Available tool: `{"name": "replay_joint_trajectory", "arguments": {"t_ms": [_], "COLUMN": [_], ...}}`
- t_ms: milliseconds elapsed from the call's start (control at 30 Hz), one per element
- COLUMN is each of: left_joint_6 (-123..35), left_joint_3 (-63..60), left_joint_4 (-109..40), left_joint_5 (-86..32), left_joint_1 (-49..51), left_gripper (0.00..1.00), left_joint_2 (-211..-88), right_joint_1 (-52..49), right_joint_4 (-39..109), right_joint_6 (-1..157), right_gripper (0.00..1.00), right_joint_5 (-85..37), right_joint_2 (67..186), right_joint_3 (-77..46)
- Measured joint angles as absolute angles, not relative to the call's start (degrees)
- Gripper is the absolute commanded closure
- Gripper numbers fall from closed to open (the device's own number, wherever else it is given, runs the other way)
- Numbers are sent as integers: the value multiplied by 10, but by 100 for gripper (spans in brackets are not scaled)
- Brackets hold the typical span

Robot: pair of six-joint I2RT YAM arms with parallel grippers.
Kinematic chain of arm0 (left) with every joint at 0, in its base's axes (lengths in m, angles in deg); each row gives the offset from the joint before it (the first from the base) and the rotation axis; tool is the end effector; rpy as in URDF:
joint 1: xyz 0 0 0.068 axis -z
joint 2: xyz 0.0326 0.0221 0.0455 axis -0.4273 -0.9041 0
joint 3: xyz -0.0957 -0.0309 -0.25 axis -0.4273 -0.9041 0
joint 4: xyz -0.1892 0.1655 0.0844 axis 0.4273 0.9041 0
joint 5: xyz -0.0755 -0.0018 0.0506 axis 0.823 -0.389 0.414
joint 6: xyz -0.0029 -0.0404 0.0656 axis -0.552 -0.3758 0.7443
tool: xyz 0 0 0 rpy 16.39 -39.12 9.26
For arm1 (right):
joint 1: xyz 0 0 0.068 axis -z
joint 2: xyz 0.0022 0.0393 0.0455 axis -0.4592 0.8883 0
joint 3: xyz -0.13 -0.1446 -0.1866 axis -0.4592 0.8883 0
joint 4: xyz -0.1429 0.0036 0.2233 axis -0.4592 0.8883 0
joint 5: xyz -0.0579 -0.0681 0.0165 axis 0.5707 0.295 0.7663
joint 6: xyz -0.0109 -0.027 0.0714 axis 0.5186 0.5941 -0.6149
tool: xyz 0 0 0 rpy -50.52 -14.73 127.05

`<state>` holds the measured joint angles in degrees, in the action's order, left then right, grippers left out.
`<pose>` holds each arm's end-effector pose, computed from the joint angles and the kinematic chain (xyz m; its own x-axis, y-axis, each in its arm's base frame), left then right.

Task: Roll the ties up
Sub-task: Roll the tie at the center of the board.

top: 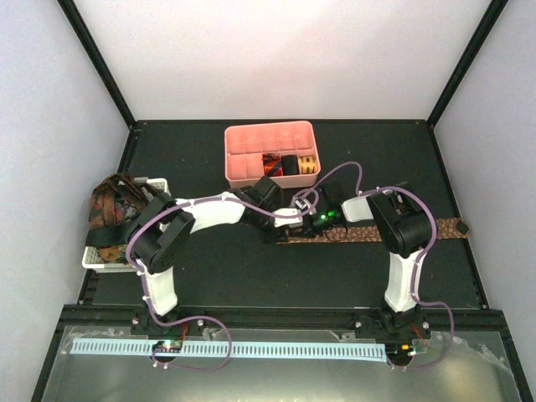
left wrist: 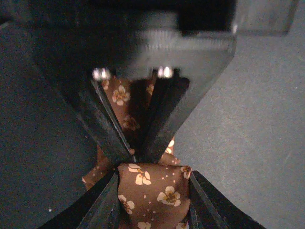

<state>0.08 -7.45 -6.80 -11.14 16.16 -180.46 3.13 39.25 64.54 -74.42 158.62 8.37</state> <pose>0.2643 -0.2691 0.1231 -0.1881 0.8235 -0.5352 0.9822 0.1587 -0.1009 0.2852 0.1890 0.0643 -0.9667 -0.2308 -0.1103 -0.2079 0.4578 0.8644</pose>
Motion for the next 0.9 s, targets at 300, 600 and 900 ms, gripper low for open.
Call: {"name": "replay_joint_trajectory", "arguments": {"t_ms": [300,600,900], "left_joint_6": [-24,-27,-28], "left_joint_3": [-115,-112,-79], "left_joint_4": [-132,-135,-128], "left_joint_5": [-109,-98,-92], "left_joint_1": [157,157,157], "left_gripper": [61,63,63], "left_joint_2": [-1803,-1813,-1841], "right_joint_1": [34,42,67], "right_joint_4": [392,440,490], "right_joint_6": [645,670,714], "right_gripper": [86,75,69], "right_joint_5": [-748,-745,-746], "right_joint_2": [1586,1552,1532], "right_joint_3": [87,86,82]}}
